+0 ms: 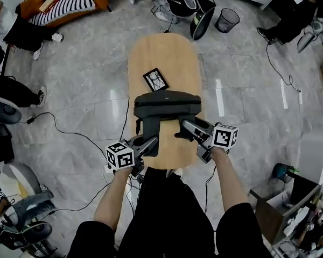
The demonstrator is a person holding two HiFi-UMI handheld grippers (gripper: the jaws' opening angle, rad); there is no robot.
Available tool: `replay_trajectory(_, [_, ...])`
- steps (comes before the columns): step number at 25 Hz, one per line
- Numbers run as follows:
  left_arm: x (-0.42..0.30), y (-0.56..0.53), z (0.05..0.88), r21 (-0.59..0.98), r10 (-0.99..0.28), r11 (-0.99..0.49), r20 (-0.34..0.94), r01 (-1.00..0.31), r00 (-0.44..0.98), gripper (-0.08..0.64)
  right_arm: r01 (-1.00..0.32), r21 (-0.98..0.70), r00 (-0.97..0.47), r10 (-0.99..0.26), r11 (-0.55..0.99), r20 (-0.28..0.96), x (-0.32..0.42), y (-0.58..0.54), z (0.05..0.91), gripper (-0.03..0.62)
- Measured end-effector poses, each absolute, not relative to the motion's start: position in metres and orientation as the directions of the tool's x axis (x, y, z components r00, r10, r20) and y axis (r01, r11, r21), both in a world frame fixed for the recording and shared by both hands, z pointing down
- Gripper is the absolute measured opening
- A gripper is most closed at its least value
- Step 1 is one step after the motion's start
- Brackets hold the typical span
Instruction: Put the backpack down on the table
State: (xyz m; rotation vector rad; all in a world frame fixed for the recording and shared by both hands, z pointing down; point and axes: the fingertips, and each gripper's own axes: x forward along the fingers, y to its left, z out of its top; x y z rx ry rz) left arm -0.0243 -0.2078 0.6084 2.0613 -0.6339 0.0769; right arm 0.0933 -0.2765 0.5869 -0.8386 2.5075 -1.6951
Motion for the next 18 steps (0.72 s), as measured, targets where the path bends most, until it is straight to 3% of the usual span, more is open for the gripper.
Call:
replay_trajectory(2, [-0.027,-0.193,0.615,0.776,-0.412,-0.410,0.312,-0.480,0.856,0.037,-0.372,-0.896,-0.873,-0.420,0.242,0.249,0.091,-0.263,0.590,0.163])
replay_trajectory(4, [-0.032,-0.180,0.618,0.754,-0.412,-0.424,0.333,-0.502,0.848,0.038,-0.332,-0.914,-0.886,-0.410,0.231,0.218,0.086,-0.246,0.591,0.131])
replay_trajectory(5, [-0.035,-0.175,0.619,0.737,-0.416,-0.434,0.347,-0.519,0.841,0.042,-0.337,-0.913,-0.886,-0.406,0.230,0.225,0.086,-0.237,0.594,0.125])
replay_trajectory(8, [-0.048,-0.165,0.616,0.655,-0.461,-0.456,0.405,-0.602,0.790,0.178,-0.362,-0.906,-0.884,-0.389,0.219,0.260,0.090,-0.211,0.610,0.110])
replay_trajectory(9, [-0.053,-0.162,0.614,0.610,-0.475,-0.470,0.435,-0.638,0.765,0.191,-0.366,-0.905,-0.885,-0.382,0.216,0.266,0.090,-0.203,0.613,0.109])
replay_trajectory(13, [-0.064,-0.147,0.605,0.450,-0.547,-0.496,0.503,-0.743,0.670,0.199,-0.373,-0.902,-0.886,-0.372,0.215,0.278,0.083,-0.184,0.616,0.097])
replay_trajectory(18, [-0.092,-0.125,0.600,0.474,-0.685,-0.321,0.482,-0.820,0.547,0.207,-0.395,-0.893,-0.886,-0.349,0.217,0.307,0.087,-0.152,0.627,0.091])
